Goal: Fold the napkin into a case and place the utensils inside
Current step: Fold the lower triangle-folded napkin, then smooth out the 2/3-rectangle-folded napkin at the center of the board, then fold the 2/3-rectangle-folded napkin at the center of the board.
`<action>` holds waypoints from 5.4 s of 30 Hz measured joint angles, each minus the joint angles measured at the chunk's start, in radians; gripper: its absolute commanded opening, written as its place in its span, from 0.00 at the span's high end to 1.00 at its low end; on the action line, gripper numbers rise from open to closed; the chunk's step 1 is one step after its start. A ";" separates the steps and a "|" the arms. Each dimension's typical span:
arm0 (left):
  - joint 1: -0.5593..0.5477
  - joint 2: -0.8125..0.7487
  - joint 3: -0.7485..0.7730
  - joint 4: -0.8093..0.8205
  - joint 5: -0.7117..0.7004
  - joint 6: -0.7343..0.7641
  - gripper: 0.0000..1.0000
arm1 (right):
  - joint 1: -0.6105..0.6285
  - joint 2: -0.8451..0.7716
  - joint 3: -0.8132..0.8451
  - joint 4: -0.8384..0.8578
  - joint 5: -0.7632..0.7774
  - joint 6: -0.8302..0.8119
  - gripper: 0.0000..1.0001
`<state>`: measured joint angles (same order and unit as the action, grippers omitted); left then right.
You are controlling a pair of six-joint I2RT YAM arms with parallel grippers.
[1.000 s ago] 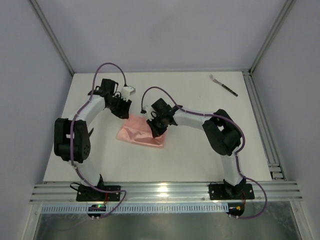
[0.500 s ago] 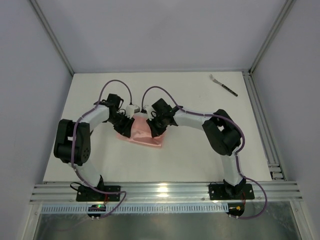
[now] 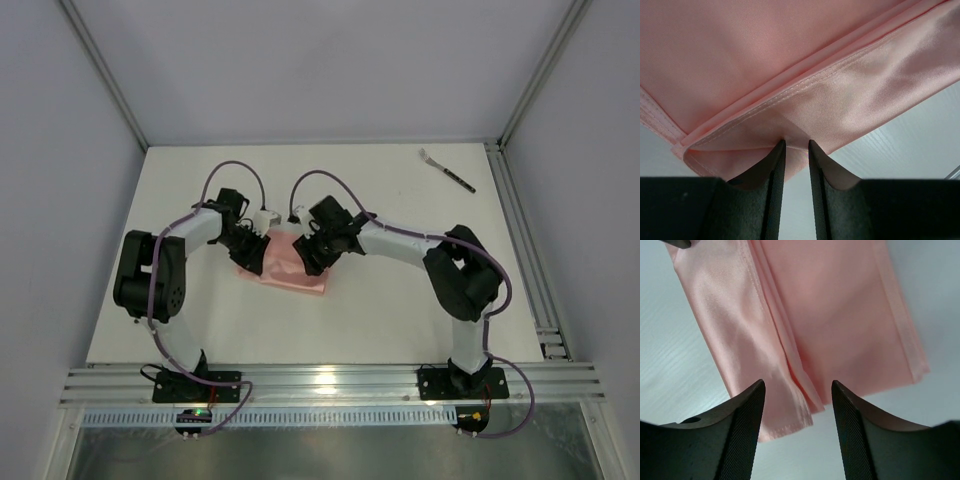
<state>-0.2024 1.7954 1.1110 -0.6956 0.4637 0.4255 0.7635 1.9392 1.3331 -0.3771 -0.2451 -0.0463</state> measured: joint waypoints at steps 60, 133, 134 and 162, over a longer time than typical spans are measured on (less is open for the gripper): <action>-0.007 0.001 -0.004 0.027 0.000 0.000 0.76 | -0.006 -0.218 -0.951 1.211 0.000 0.977 0.96; -0.113 0.042 0.057 0.006 -0.022 -0.018 0.70 | -0.301 -0.088 -0.402 0.576 -0.150 0.695 0.38; -0.113 0.041 0.057 0.007 -0.022 -0.018 0.70 | -0.301 -0.077 -0.394 0.587 -0.160 0.696 0.38; -0.114 0.040 0.055 0.010 -0.026 0.001 0.71 | -0.327 0.079 -0.045 0.240 -0.146 0.463 0.37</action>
<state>-0.3168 1.8351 1.1660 -0.6861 0.4377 0.4263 0.4362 2.0182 1.2884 -0.1371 -0.3916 0.4171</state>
